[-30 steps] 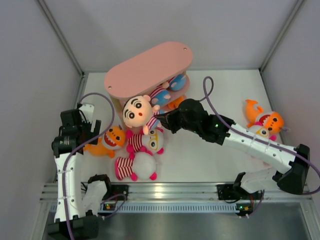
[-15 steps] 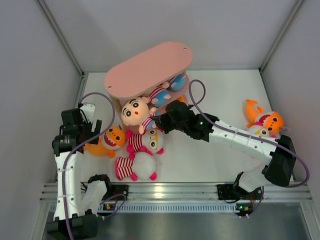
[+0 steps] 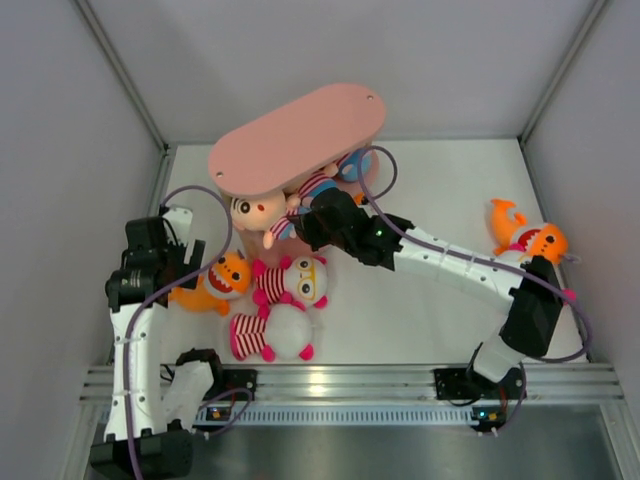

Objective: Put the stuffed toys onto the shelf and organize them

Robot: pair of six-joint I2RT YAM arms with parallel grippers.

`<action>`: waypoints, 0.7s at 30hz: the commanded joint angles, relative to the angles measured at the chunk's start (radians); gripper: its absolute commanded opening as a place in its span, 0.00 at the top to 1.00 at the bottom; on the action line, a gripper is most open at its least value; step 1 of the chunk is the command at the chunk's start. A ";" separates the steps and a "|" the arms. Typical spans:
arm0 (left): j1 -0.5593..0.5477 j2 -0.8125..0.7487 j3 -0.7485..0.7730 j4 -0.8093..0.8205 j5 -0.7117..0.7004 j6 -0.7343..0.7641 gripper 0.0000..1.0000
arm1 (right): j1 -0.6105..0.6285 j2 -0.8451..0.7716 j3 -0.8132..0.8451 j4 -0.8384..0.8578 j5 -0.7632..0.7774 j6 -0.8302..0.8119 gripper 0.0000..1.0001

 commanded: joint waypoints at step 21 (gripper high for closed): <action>-0.060 -0.030 0.208 -0.102 0.296 0.109 0.27 | 0.013 0.012 0.001 0.123 0.083 0.263 0.88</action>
